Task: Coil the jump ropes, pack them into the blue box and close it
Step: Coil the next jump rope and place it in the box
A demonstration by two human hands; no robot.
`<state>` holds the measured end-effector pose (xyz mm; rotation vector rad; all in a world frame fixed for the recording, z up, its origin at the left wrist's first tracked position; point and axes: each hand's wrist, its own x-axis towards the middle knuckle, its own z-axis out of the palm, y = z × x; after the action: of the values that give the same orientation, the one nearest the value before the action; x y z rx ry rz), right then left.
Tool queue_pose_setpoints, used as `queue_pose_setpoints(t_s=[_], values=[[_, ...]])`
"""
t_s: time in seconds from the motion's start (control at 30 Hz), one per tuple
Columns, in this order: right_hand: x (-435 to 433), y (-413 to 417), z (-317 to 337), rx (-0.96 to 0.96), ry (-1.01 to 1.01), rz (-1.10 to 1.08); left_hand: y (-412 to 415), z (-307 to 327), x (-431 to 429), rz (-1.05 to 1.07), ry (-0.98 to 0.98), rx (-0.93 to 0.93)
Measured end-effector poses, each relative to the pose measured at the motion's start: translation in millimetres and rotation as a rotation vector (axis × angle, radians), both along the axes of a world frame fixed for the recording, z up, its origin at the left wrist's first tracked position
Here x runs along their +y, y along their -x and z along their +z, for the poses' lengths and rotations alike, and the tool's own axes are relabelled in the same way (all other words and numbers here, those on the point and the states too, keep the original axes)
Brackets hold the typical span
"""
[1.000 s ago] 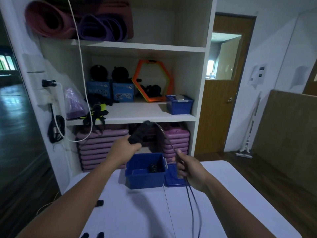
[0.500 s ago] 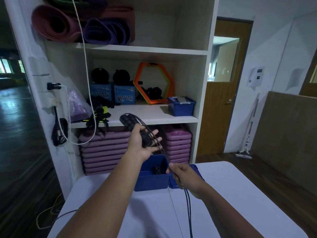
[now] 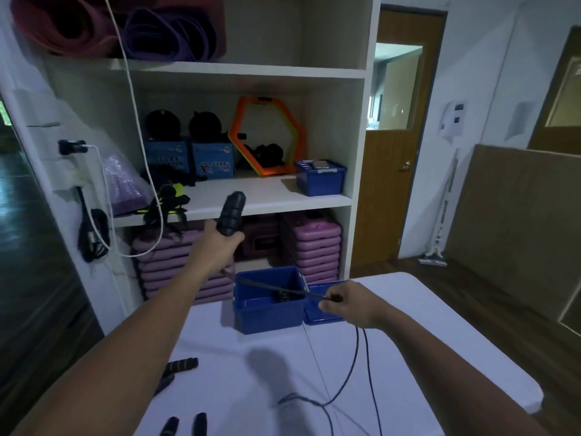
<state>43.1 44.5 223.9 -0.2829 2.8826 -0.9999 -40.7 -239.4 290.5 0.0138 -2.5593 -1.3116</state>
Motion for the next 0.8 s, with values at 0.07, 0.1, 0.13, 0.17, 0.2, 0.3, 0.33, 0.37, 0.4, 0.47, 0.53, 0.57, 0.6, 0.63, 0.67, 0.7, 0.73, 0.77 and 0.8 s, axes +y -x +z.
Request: queue_pose_setpoints(t_s=[0.07, 0.1, 0.13, 0.17, 0.2, 0.3, 0.33, 0.37, 0.4, 0.47, 0.53, 0.57, 0.6, 0.63, 0.67, 0.7, 0.73, 0.77, 0.8], values=[[4.2, 4.6, 3.6, 0.005, 0.005, 0.02, -4.4, -5.2, -5.7, -0.023, 0.172, 0.029], [5.1, 5.9, 6.8, 0.016, 0.024, 0.04, -3.3, -9.2, -9.3, -0.036, 0.263, 0.036], [5.4, 7.2, 10.4, 0.028, 0.044, 0.054, -5.6, -11.8, -11.6, -0.048, 0.354, 0.034], [5.4, 8.6, 14.7, 0.046, 0.064, 0.063, -5.7, -14.7, -14.5, -0.058, 0.439, 0.029], [5.5, 10.8, 19.4, 0.069, 0.076, 0.068, -6.2, -18.0, -16.3, -0.079, 0.52, 0.025], [6.3, 15.2, 39.4, 0.172, 0.066, 0.095, -11.2, -24.1, -16.5, -0.196, 0.764, 0.011], [6.9, 16.1, 46.9, 0.204, 0.062, 0.11, -14.1, -23.6, -14.7, -0.246, 0.842, -0.009], [7.6, 16.5, 54.1, 0.229, 0.069, 0.123, -16.3, -23.7, -12.2, -0.301, 0.903, -0.028], [8.5, 17.6, 60.4, 0.25, 0.084, 0.134, -20.9, -21.7, -8.2, -0.36, 0.95, -0.056], [11.4, 21.8, 69.7, 0.283, 0.132, 0.141, -30.1, -19.4, 3.2, -0.49, 0.999, -0.064], [15.9, 28.9, 73.4, 0.316, 0.165, 0.123, -39.3, -17.1, 12.7, -0.59, 0.939, -0.034], [19.1, 32.5, 73.3, 0.327, 0.174, 0.113, -41.4, -16.5, 15.6, -0.614, 0.878, -0.002], [22.9, 35.8, 71.6, 0.332, 0.183, 0.107, -44.1, -14.5, 18.4, -0.622, 0.811, 0.032], [26.7, 38.0, 68.9, 0.323, 0.204, 0.107, -46.0, -12.4, 20.4, -0.627, 0.752, 0.071], [29.9, 39.5, 65.0, 0.305, 0.235, 0.11, -47.9, -9.1, 22.4, -0.634, 0.689, 0.106], [32.1, 39.6, 61.0, 0.283, 0.276, 0.115, -48.6, -5.6, 24.6, -0.641, 0.613, 0.135], [33.0, 39.2, 56.9, 0.264, 0.313, 0.12, -49.2, -1.7, 27.4, -0.644, 0.534, 0.144], [33.3, 38.8, 52.9, 0.253, 0.345, 0.126, -50.5, 2.3, 31.6, -0.649, 0.452, 0.136], [32.3, 37.9, 50.0, 0.245, 0.38, 0.133, -52.1, 5.2, 36.6, -0.666, 0.356, 0.109]])
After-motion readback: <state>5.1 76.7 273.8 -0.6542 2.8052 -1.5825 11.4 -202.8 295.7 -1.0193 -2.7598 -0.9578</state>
